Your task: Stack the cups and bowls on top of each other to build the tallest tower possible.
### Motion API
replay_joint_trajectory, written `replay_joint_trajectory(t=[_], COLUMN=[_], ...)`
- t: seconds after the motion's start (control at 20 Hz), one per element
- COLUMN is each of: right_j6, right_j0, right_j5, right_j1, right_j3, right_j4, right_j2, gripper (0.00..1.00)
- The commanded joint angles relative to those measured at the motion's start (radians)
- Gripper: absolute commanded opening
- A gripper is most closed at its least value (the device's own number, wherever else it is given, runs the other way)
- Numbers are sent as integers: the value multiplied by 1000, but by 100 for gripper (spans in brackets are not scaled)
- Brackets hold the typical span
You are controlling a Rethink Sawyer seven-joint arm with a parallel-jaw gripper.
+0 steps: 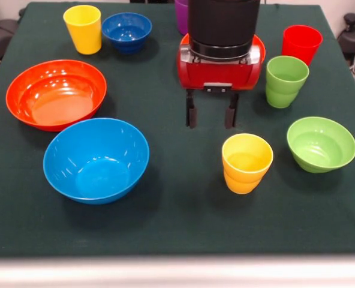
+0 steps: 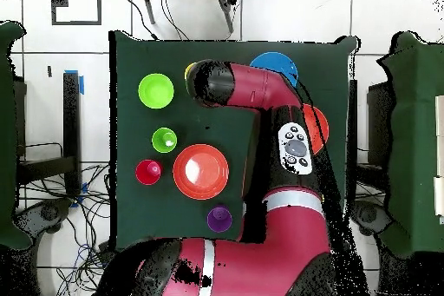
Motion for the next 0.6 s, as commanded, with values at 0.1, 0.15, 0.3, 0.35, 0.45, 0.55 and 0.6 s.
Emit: replay_joint_trajectory(t=[0.1, 0.15, 0.3, 0.35, 0.45, 0.55, 0.6], right_j6=[201, 208, 216, 223, 226, 227, 227], right_j0=[56, 64, 86, 93, 105, 117, 122], right_j5=[-13, 1, 36, 51, 68, 92, 104], right_j1=[54, 63, 77, 82, 84, 85, 85], right_j3=[-31, -50, -87, -103, -116, -137, -145], right_j4=[25, 32, 46, 52, 62, 69, 74], right_j2=[-4, -11, -30, -38, -47, -59, -63], gripper=[100, 100, 100, 100, 100, 100, 100])
